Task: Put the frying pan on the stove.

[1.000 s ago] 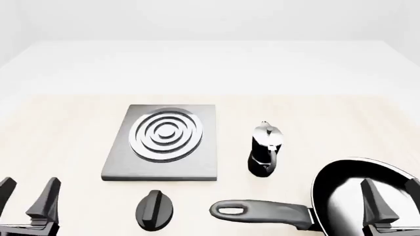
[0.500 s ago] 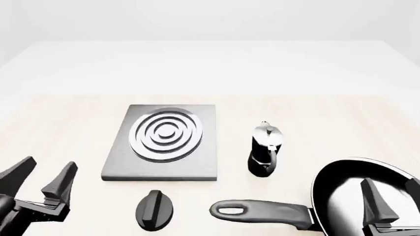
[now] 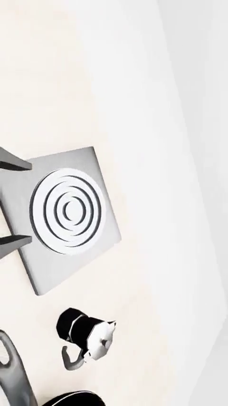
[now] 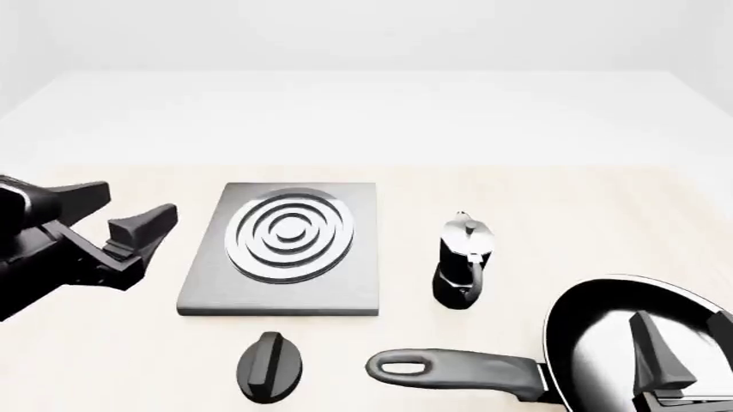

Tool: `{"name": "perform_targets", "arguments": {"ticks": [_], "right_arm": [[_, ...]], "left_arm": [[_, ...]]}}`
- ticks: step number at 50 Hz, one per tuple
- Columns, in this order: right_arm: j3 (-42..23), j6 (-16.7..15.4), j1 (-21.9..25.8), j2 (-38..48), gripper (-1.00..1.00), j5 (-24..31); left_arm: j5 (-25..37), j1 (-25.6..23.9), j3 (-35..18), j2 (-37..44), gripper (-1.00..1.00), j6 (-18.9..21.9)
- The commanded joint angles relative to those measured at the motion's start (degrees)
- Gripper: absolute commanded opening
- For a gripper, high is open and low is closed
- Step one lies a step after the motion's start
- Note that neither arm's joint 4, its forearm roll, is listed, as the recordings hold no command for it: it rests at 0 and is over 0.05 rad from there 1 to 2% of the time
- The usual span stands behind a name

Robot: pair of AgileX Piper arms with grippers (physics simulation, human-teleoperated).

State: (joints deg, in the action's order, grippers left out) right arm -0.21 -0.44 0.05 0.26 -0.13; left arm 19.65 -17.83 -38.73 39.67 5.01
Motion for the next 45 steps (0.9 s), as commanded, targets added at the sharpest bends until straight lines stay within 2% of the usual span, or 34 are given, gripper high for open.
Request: {"name": "perform_targets", "arguments": {"ticks": [1,2,4,7,14,16,18,20,23,31,34,37,45], "right_arm": [[0.01,0.00,0.00,-0.05,1.00,0.04],[0.02,0.00,0.00,-0.05,1.00,0.03],[0.03,0.00,0.00,-0.05,1.00,0.03],[0.03,0.00,0.00,-0.05,1.00,0.02],[0.04,0.00,-0.01,-0.03,1.00,0.00],[0.04,0.00,0.00,-0.02,1.00,0.00],[0.04,0.00,0.00,-0.02,1.00,-0.01],[0.04,0.00,0.00,-0.01,1.00,-0.02],[0.03,0.01,0.00,0.01,1.00,-0.02],[0.03,-0.01,0.00,0.00,1.00,-0.03],[0.03,0.00,-0.01,0.00,1.00,-0.04],[0.03,0.01,0.00,0.00,1.00,-0.03],[0.03,-0.01,0.00,0.00,1.00,-0.04]], "left_arm": [[12.09,-4.20,-12.92,8.85,1.00,1.15],[13.18,-5.04,-14.40,8.96,1.00,0.55],[15.25,-2.94,-15.84,10.30,1.00,1.76],[17.18,-4.05,-18.45,11.20,1.00,1.62],[25.14,-7.94,-25.89,16.57,1.00,2.21],[26.67,-10.31,-28.21,16.75,1.00,-0.08],[28.18,-11.44,-29.45,17.68,1.00,-0.02],[30.43,-10.11,-31.90,18.43,1.00,2.23],[33.79,-11.69,-35.30,19.65,1.00,2.33],[40.17,-14.92,-39.64,23.48,1.00,5.64],[42.01,-17.16,-42.44,25.00,1.00,5.15],[44.52,-16.42,-44.44,26.62,1.00,8.17],[49.05,-20.06,-48.56,29.74,1.00,10.95]]}}
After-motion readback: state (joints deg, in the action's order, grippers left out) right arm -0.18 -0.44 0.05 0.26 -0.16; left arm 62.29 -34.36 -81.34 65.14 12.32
